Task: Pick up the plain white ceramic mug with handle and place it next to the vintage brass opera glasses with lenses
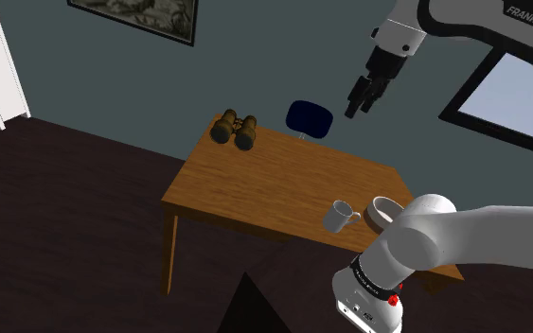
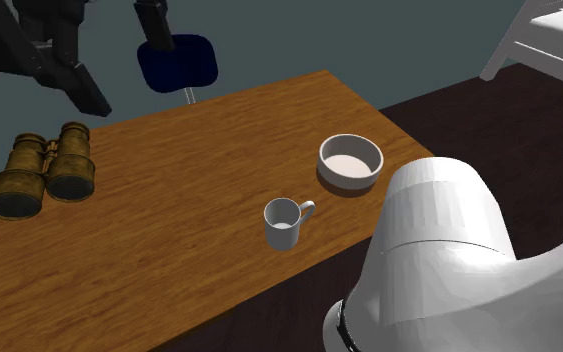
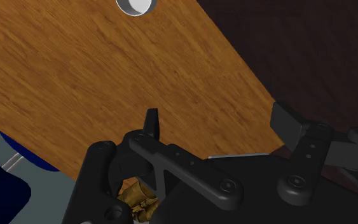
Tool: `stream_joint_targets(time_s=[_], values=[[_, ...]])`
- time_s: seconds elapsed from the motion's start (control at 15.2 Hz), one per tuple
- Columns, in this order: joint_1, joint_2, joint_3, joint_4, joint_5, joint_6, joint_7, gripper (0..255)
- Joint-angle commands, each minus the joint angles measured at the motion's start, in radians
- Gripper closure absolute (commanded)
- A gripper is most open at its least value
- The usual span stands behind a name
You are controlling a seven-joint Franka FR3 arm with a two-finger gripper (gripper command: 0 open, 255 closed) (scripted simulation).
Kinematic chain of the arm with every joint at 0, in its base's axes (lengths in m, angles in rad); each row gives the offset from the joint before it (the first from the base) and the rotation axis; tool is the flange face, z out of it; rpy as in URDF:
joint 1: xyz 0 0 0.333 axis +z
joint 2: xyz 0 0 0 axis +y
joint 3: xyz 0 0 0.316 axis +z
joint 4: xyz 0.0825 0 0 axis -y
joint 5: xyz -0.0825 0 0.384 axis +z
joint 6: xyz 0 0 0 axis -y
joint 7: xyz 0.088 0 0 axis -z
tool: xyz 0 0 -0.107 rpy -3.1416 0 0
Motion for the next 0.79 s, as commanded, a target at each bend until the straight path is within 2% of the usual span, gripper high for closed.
stream_joint_targets(time_s=[0.0,0.73], values=[[0.0,0.0,0.0,0.0,0.0,0.0,0.0,0],[-0.108,-0.012,-0.076,-0.339,-0.031,0.253,0.11,0]])
